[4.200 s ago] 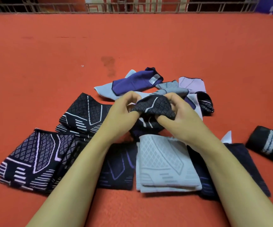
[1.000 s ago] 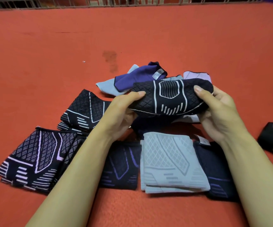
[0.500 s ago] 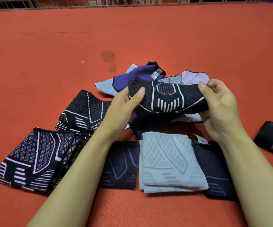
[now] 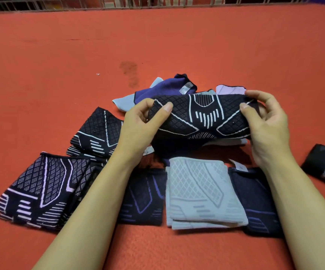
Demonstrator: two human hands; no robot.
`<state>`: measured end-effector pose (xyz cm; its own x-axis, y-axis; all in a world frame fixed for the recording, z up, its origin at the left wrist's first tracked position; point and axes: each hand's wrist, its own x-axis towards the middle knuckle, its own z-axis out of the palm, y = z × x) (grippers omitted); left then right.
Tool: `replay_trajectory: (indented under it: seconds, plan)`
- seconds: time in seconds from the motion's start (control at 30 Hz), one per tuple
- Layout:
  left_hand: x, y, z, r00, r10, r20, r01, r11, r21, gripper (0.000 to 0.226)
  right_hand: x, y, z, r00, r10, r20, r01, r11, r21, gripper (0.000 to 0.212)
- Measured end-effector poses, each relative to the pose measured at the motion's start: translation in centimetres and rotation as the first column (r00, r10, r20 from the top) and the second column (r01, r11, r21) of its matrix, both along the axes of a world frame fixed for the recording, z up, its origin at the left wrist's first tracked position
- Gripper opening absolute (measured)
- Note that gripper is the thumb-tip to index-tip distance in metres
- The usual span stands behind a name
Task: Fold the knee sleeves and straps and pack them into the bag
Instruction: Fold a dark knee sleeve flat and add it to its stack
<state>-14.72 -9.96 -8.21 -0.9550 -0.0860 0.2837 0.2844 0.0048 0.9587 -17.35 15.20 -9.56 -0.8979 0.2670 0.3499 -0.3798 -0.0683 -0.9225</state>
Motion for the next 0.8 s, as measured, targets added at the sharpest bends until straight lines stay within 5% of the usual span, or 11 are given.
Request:
replay_trajectory:
  seconds: [0.2,0.3,0.4,0.47,0.63,0.8]
  plan:
    - [-0.3,-0.5,-0.2,0.999,0.039,-0.024,-0.042,0.99,-0.133,0.024,-0.4,0.5,-0.3,1.0,0.018,-0.002,-0.019,0.999,-0.049,0.035]
    - [-0.6,-0.4,-0.8,0.963,0.228,-0.146,-0.262,0.919,-0.294,0.021,-0.4,0.8,-0.3,0.999,-0.022,0.045,0.022,1.0,-0.003,0.032]
    - [-0.7,-0.2,-1.0,0.913,0.378,-0.15,-0.402,0.896,-0.188,0.013,-0.4,1.2,-0.5,0.993,-0.077,0.093,0.042,0.943,0.33,0.024]
    - [-0.9,-0.2,-1.1,0.907,0.412,-0.09,-0.42,0.903,-0.09,0.017,0.0,1.0,-0.8,0.984,0.013,0.179,-0.097,0.875,0.474,0.041]
    - [-1.2,-0.7,-0.8,0.956,0.294,0.006,-0.292,0.945,0.145,0.02,1.0,0.6,0.0,0.941,0.272,0.203,-0.33,0.871,0.365,0.041]
    - [-0.5,-1.0,0.3,0.986,0.164,-0.006,-0.161,0.974,0.162,0.038,0.7,1.2,0.1,0.915,0.366,0.168,-0.401,0.865,0.3,0.054]
